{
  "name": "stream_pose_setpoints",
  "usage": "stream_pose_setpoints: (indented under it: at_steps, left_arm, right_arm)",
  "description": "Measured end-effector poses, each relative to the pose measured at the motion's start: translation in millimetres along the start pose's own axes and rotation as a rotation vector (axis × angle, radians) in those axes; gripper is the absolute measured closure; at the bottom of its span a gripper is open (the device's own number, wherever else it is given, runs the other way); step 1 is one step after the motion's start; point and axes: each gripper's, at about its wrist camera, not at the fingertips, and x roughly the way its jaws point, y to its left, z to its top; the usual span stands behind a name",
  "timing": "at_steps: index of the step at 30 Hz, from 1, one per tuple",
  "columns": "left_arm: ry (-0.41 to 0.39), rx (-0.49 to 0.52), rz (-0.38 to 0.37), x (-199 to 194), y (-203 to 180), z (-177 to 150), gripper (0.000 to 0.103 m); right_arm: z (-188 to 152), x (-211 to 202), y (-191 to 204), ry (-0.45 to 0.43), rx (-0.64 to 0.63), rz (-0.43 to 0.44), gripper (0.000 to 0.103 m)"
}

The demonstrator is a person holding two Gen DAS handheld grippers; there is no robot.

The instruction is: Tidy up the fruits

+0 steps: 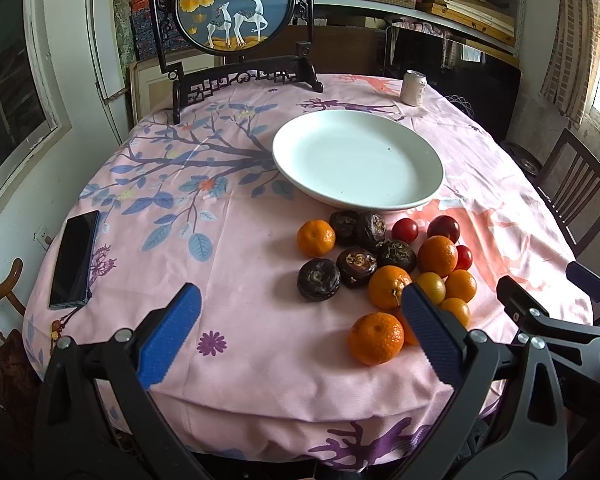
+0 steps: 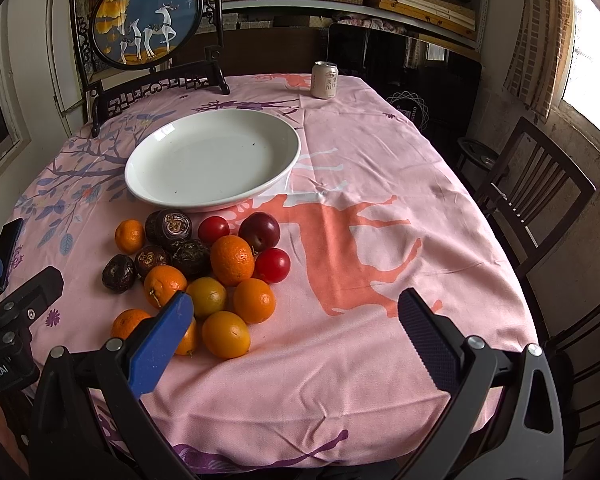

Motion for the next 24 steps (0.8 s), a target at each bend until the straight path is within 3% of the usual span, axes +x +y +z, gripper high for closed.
stream_pose_setpoints:
  at_steps: [24]
  left_arm:
    - [0.004,0.012,-0.005,4,-8,-1,0.002]
  right_arm:
    - [1,1,-11,0.000,0.016,-0.004,0.001]
